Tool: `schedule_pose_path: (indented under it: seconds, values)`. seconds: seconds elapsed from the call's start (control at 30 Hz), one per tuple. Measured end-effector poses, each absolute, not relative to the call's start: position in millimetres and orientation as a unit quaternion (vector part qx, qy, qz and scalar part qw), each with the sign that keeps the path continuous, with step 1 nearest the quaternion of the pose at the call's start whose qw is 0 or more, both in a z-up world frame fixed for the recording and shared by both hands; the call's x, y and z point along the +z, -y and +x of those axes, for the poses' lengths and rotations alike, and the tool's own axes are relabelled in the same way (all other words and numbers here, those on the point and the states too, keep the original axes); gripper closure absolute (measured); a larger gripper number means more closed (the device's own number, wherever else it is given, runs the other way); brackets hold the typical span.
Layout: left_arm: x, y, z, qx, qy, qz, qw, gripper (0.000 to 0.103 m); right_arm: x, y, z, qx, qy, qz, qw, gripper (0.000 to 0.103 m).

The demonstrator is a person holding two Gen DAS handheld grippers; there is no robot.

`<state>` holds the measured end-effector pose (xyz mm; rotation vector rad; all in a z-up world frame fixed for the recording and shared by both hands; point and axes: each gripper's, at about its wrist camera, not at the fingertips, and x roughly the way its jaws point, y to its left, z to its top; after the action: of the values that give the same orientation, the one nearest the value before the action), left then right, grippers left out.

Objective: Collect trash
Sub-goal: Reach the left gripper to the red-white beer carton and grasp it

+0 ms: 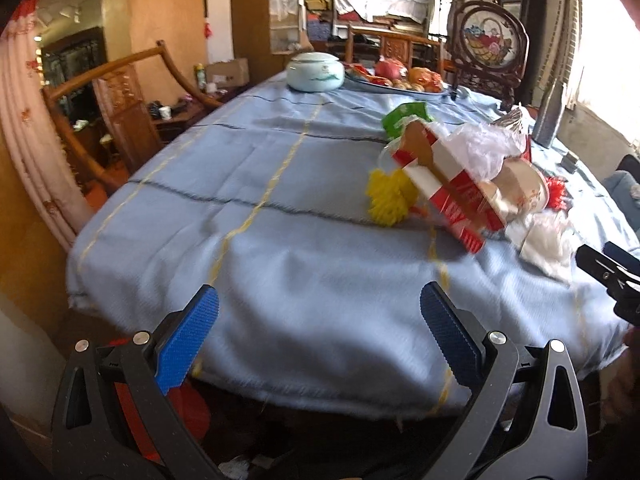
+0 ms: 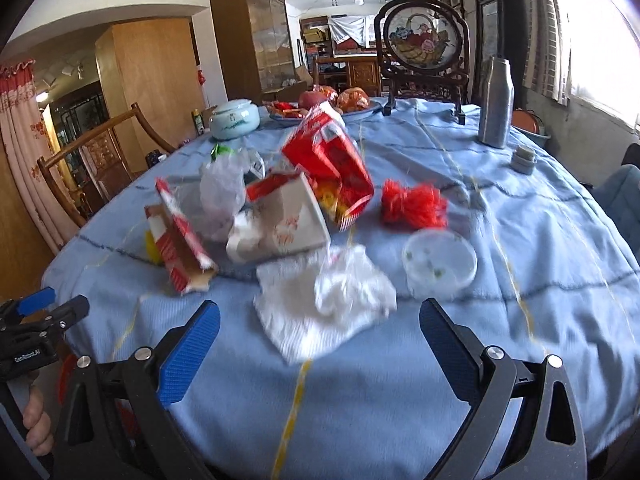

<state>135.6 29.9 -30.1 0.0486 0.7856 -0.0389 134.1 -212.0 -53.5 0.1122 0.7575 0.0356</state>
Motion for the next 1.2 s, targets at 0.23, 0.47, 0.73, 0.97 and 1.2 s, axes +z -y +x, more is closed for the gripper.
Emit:
schedule_pose_path:
  seconds: [0.23,0.47,0.73,0.97,1.2]
  values:
    - [-23.7,20.7,187.7,-0.137,-0.419,-0.012,0.898,0.007,-48.4,246.5,145.0,-0.015,-0.351,0.065,0.934,0.005]
    - [-45.8,57.1,240.1,-0.175,-0.464,-0.046,0.867,0.018,-43.6,287.7,145.1,-0.046,-0.338,0.085,0.936,0.005]
    - [-32.2,39.5,239.0,-0.196,-0.442,-0.072,0.872,0.063,-50.5,319.7,153.9,-0.049,-0.342,0.125,0.930,0.005]
    - [-3.7,15.1,215.8,-0.159,-0.383,-0.060,0.908,0.067,-59.4,318.2,158.9,-0.042,-0.364,0.131,0.921,0.012]
    - [-13.2,11.9,215.3,-0.165,-0.395,-0.067,0.901,0.062,-67.4,292.3,169.6,-0.047,-0.399,0.079,0.912,0.019]
